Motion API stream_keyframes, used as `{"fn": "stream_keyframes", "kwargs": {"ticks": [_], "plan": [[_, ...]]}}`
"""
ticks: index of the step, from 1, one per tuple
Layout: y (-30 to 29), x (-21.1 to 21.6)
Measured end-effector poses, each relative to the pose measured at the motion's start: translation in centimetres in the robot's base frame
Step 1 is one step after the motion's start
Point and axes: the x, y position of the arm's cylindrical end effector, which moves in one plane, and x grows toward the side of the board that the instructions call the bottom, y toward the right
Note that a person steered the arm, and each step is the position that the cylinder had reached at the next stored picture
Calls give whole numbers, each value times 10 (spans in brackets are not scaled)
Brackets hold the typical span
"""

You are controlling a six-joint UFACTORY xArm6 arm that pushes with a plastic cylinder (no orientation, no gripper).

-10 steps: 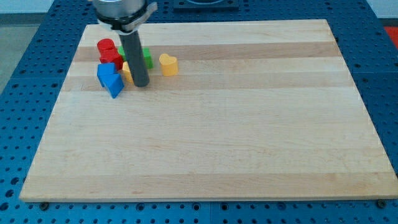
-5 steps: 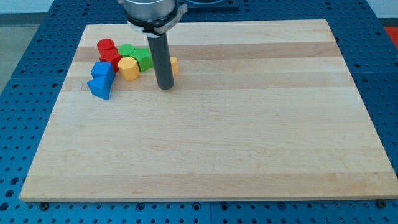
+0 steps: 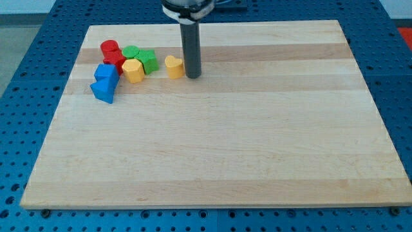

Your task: Move yellow heart into the green star

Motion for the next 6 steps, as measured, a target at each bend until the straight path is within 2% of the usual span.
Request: {"fn": "stream_keyframes", "kwargs": {"ticks": [1,6], "plan": [[-20,-9],[-34,-9]]}}
